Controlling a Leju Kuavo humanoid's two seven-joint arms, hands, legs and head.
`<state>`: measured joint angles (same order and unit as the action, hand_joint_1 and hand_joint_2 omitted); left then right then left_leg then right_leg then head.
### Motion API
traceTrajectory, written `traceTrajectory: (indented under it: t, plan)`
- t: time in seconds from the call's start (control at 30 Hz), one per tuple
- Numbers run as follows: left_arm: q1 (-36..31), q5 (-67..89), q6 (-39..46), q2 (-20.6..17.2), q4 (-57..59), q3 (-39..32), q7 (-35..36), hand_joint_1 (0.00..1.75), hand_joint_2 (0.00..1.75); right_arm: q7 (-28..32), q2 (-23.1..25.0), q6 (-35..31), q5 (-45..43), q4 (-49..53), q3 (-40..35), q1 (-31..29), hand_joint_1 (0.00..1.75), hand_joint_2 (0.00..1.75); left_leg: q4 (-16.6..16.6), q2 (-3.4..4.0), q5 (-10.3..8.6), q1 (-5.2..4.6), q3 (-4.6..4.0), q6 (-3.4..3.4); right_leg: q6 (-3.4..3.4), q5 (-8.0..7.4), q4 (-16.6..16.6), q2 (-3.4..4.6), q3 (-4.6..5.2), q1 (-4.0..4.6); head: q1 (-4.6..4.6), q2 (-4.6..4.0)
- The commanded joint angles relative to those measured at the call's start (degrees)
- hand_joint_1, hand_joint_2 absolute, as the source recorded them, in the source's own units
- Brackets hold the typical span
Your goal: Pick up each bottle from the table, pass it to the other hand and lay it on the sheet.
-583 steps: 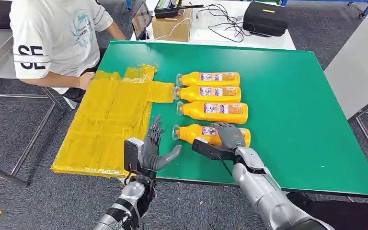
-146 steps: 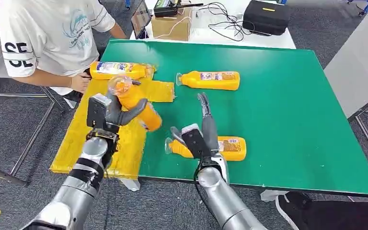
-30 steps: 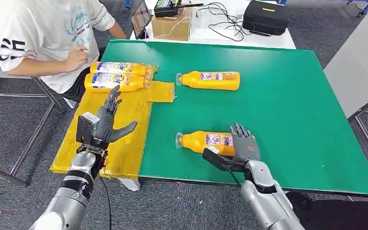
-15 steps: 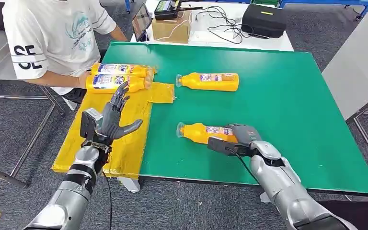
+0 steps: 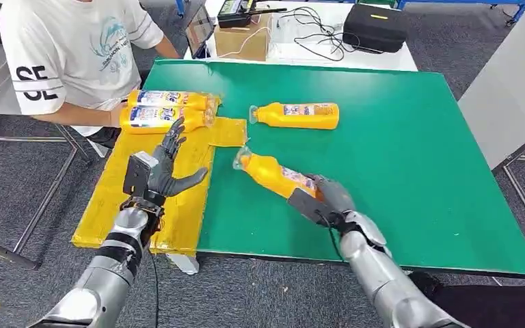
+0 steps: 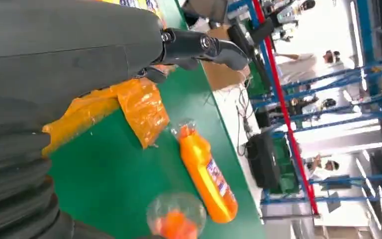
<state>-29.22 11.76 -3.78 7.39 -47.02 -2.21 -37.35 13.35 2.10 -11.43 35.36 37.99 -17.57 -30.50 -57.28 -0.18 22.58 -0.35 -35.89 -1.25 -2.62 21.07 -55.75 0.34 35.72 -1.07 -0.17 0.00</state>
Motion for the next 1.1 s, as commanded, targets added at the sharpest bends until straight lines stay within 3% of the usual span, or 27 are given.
traceTrajectory:
  t: [0.03,0.13,0.3,0.77,1.1]
  plan:
    - [-2.79,1.03,5.18,1.27,5.21,3.87,1.6,0.0,1.75,5.98,7.12,-4.79,-9.33,7.93,7.72,4.77,1.75,1.75,0.0,-0.15,0.06,0.1,0.01,0.08,0.09,0.12,0.01,-0.16,-0.1,0.11,0.0,0.0]
    - [-3.12,0.07,6.98,2.86,6.28,4.65,3.38,0.0,1.75,8.06,10.78,-9.58,-12.5,11.11,7.24,6.34,1.75,1.75,-0.03,-0.1,0.08,0.09,-0.21,0.07,0.09,0.13,-0.05,-0.09,0.08,0.09,0.02,0.0]
    - [-3.66,-0.09,7.12,2.66,8.23,8.33,5.31,0.0,1.75,9.77,12.09,-16.97,-13.76,11.61,2.91,6.22,1.75,1.75,-0.03,-0.15,0.1,0.09,-0.33,0.1,0.11,0.18,-0.06,-0.22,0.21,0.1,0.02,0.02]
    - [-0.94,-15.92,-9.83,4.39,0.78,13.46,11.49,0.0,1.75,10.04,15.08,-17.56,-15.79,3.05,-4.03,2.46,1.75,1.75,-0.06,0.02,0.16,0.11,-0.4,0.1,0.12,0.17,-0.03,-0.04,0.26,0.12,0.02,0.0]
    - [0.37,-22.01,-10.8,4.14,-4.74,13.18,12.03,0.0,1.75,8.96,15.81,-16.34,-14.22,-1.15,-7.0,2.96,1.75,1.75,-0.02,-0.01,0.14,0.11,-0.42,0.09,0.11,0.16,0.0,-0.07,0.27,0.12,0.02,0.0]
